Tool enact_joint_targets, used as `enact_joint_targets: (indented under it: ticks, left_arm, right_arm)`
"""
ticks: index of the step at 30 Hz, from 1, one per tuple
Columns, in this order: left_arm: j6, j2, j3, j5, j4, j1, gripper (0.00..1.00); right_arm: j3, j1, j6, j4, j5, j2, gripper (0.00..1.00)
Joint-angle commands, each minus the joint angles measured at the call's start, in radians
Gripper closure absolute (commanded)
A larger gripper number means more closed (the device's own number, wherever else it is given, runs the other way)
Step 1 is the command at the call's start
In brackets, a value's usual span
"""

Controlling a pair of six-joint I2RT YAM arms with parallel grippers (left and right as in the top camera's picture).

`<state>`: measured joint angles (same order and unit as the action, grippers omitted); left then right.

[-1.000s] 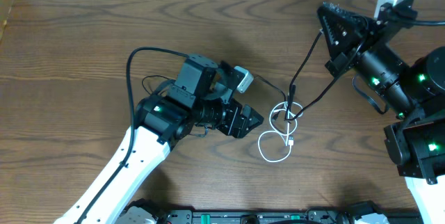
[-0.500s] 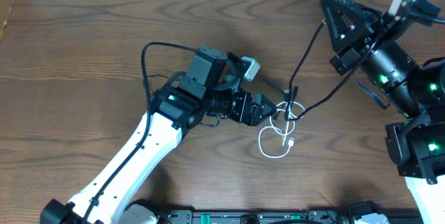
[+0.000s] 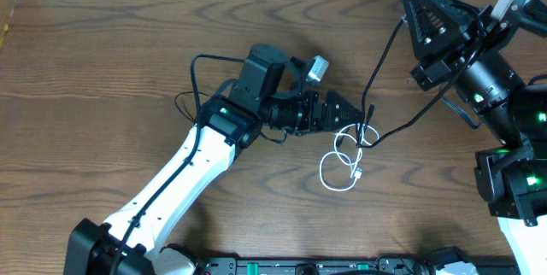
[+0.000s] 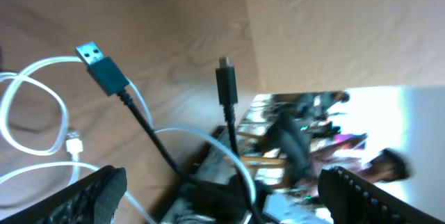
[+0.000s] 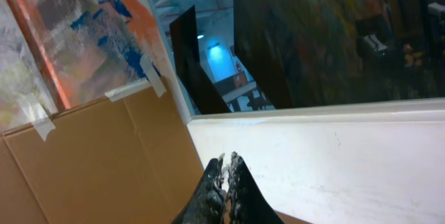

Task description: Untangle cables

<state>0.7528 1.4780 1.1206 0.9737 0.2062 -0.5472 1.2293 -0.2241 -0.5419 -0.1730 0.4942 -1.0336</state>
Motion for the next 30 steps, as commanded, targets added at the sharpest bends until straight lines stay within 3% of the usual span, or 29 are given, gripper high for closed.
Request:
enact_joint_targets:
  ticks: [1, 5, 8, 13, 19, 30]
  left_arm:
    - [0.182, 0.015, 0.000, 0.040, -0.031, -0.001, 0.08]
    - [0.179, 0.018, 0.000, 0.027, -0.035, -0.002, 0.08]
    - [0.111, 0.018, 0.000, 0.026, -0.023, -0.001, 0.08]
    - [-0.004, 0.018, -0.001, -0.103, 0.164, -0.001, 0.08]
    - [-0.204, 0.018, -0.002, -0.205, 0.365, -0.002, 0.08]
    - [-0.658, 0.018, -0.002, -0.197, 0.378, -0.087, 0.05]
  right_arm:
    - [0.006, -0.002, -0.011, -0.003, -0.002, 0.001, 0.99]
    - [0.006, -0.002, -0.011, -0.003, -0.006, 0.001, 0.99]
    - [0.006, -0.002, -0.011, -0.003, -0.018, 0.001, 0.99]
    - [0.006, -0.002, -0.011, 0.032, -0.030, 0.001, 0.99]
    - [0.006, -0.002, -0.011, 0.171, -0.140, 0.001, 0.99]
    - [0.006, 0.003, -0.083, 0.224, -0.298, -0.017, 0.99]
